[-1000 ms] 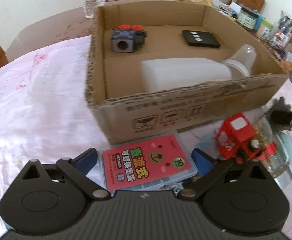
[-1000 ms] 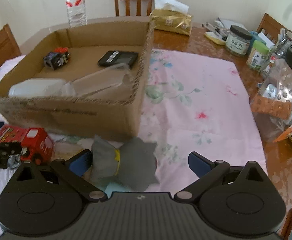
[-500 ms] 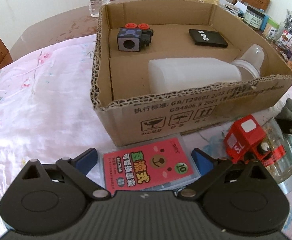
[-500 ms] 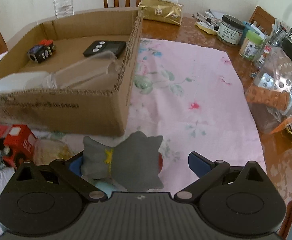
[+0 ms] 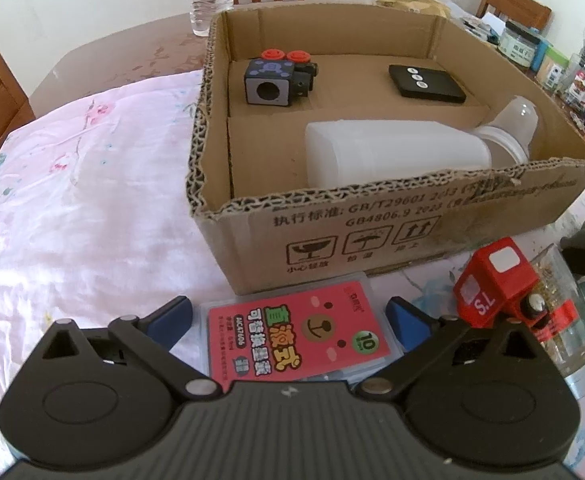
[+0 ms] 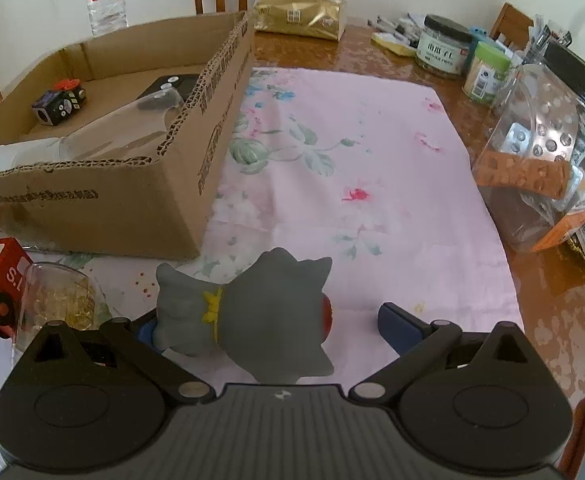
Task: Organize rigid objects
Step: 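Grasp the grey plush toy with the right tool while the left tool lowers over the pink card pack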
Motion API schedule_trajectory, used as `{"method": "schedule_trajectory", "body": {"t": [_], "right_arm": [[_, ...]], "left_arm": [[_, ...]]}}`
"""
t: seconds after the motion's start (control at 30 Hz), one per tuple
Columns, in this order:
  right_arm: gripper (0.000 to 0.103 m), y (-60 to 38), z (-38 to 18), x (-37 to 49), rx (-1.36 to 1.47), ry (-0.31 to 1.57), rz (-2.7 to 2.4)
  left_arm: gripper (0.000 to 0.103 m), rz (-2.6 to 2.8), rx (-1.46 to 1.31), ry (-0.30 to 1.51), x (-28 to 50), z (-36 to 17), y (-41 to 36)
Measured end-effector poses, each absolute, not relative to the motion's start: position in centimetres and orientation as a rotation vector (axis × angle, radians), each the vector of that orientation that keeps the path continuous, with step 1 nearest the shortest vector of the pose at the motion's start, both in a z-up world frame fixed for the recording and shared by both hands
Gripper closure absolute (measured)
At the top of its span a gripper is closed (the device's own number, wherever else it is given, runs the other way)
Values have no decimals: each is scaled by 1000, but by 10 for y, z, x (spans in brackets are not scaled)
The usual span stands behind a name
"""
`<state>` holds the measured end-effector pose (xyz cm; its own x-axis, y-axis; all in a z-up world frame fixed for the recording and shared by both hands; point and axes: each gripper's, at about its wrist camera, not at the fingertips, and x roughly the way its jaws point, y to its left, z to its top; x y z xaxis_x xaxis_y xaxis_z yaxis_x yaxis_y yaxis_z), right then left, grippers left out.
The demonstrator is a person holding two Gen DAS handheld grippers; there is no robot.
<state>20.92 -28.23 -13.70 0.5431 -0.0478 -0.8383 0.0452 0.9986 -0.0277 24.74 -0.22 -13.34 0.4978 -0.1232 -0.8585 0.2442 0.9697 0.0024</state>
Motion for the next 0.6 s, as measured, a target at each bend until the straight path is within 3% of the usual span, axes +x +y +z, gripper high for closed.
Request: {"method": "schedule_trajectory", "body": {"t": [0.6], "right_arm": [[0, -304, -140, 184, -13, 939, -41]], "left_arm": [[0, -122, 100, 1018, 233, -130, 23]]}}
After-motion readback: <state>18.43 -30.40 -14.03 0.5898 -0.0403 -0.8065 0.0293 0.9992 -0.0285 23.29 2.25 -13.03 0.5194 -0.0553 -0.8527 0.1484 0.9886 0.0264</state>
